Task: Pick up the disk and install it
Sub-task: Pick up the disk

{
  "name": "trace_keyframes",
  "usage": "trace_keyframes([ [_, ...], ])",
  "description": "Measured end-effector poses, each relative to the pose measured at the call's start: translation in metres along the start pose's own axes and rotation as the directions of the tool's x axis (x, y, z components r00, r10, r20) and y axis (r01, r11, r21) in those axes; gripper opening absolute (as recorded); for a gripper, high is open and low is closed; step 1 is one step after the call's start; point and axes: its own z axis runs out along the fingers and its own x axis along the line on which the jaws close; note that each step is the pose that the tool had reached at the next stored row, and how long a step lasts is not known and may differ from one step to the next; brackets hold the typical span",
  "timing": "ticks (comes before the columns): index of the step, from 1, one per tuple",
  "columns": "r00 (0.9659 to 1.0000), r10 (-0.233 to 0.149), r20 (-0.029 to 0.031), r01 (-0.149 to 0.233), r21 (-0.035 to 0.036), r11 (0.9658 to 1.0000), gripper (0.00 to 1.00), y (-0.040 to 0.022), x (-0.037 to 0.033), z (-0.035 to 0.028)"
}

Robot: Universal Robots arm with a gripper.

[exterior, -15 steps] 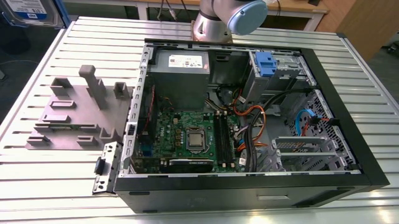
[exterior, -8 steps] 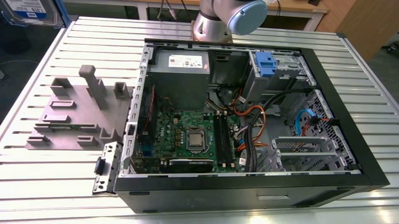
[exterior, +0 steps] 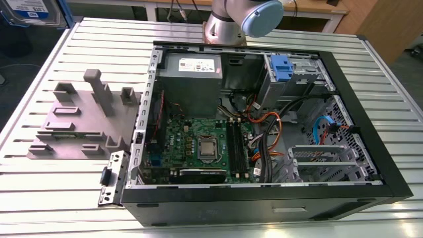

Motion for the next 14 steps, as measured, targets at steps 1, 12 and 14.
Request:
trace_keyframes([
  [1, 1.0, 0.0, 0.0, 0.0, 0.0, 1.0, 0.36, 0.0, 0.0, -0.0004],
  [12, 1.0, 0.0, 0.0, 0.0, 0.0, 1.0, 0.36, 0.0, -0.0001, -0.0045],
  [14, 1.0, 0.0, 0.0, 0.0, 0.0, 1.0, 0.36, 0.0, -0.0002, -0.0055],
])
